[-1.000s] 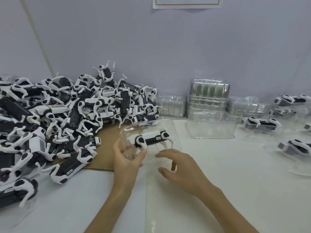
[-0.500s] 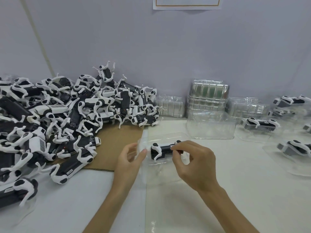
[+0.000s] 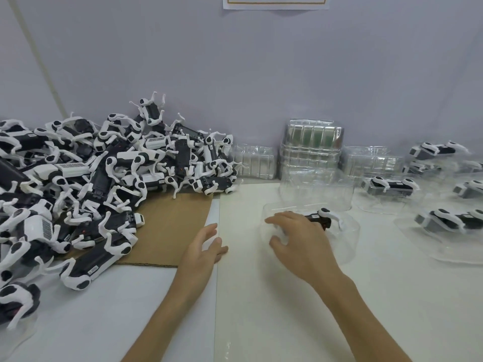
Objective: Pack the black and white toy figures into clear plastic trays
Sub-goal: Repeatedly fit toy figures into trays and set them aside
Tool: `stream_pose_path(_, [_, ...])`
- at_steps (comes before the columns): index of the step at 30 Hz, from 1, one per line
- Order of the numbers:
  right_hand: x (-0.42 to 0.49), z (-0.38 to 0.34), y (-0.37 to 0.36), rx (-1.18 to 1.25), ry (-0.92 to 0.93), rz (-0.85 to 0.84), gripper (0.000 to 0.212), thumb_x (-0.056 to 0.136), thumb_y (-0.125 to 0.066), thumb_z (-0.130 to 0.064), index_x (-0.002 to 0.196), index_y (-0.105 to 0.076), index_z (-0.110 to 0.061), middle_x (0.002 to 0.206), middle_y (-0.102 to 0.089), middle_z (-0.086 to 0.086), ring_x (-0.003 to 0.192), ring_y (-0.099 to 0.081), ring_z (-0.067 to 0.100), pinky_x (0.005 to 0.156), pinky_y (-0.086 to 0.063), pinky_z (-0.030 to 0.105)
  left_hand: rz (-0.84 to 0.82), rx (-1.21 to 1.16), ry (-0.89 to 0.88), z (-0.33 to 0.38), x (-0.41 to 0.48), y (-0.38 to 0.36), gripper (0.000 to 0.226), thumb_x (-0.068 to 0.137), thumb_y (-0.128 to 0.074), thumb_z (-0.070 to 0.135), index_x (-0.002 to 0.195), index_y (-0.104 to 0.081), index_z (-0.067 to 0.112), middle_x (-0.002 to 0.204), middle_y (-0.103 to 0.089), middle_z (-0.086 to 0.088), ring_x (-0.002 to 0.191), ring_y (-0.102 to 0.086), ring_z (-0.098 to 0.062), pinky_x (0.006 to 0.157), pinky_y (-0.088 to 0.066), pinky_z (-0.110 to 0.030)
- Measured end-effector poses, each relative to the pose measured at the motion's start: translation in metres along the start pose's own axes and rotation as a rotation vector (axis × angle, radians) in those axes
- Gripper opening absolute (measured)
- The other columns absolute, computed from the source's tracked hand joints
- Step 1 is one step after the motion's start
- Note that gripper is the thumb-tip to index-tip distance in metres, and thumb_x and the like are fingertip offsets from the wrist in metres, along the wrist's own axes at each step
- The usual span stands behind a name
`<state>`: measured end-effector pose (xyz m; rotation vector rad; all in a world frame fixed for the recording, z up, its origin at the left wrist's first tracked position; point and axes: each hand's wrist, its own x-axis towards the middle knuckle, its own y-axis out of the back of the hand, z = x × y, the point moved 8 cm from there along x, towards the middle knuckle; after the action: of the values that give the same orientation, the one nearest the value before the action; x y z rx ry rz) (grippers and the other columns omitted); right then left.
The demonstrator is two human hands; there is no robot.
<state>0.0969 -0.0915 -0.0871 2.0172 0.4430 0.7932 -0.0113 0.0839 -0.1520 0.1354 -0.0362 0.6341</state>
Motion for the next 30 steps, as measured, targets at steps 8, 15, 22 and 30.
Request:
stream_pose_path(8, [0.006, 0.077, 0.038, 0.023, -0.359, 0.138, 0.037, 0.089, -0.054, -0.013, 0.120, -0.069, -0.026, 0.132, -0.063, -0.005, 0.124, -0.053, 0.016, 0.102, -0.031, 0.035, 0.013, -0.012, 0.018, 0.003, -0.003, 0.001, 0.038, 0.103, -0.049, 0.018, 0.141, -0.047, 0.022, 0.138, -0.050, 0.006, 0.099, -0.071, -0.010, 0.093, -0.051, -0.025])
stream_pose_path(15, [-0.005, 0.116, 0.064, 0.052, -0.549, 0.339, 0.040, 0.087, -0.051, 0.000, 0.113, -0.073, -0.021, 0.126, -0.065, 0.004, 0.125, -0.051, 0.022, 0.115, -0.008, 0.040, 0.009, -0.012, 0.021, 0.007, -0.007, 0.000, 0.037, 0.103, -0.049, 0.017, 0.140, -0.047, 0.023, 0.137, -0.049, 0.007, 0.102, -0.070, -0.013, 0.103, -0.048, -0.034])
stream_pose_path(22, [0.042, 0.058, 0.060, 0.156, -0.144, 0.383, 0.037, 0.083, -0.063, -0.004, 0.116, -0.068, -0.020, 0.124, -0.065, 0.000, 0.118, -0.057, 0.023, 0.106, -0.037, 0.041, -0.032, 0.048, 0.018, 0.006, -0.008, -0.002, 0.029, 0.101, -0.051, 0.013, 0.123, -0.055, 0.031, 0.133, -0.054, 0.014, 0.104, -0.068, -0.009, 0.108, -0.045, -0.038])
stream_pose_path(30, [0.117, 0.096, 0.022, -0.551, -0.190, -0.123, 0.034, 0.087, -0.057, -0.006, 0.118, -0.059, -0.019, 0.117, -0.064, 0.000, 0.113, -0.056, 0.022, 0.109, -0.026, 0.042, -0.072, 0.091, 0.000, 0.007, -0.009, -0.001, 0.031, 0.099, -0.055, 0.014, 0.119, -0.053, 0.038, 0.131, -0.052, 0.023, 0.108, -0.065, -0.007, 0.086, -0.044, -0.014])
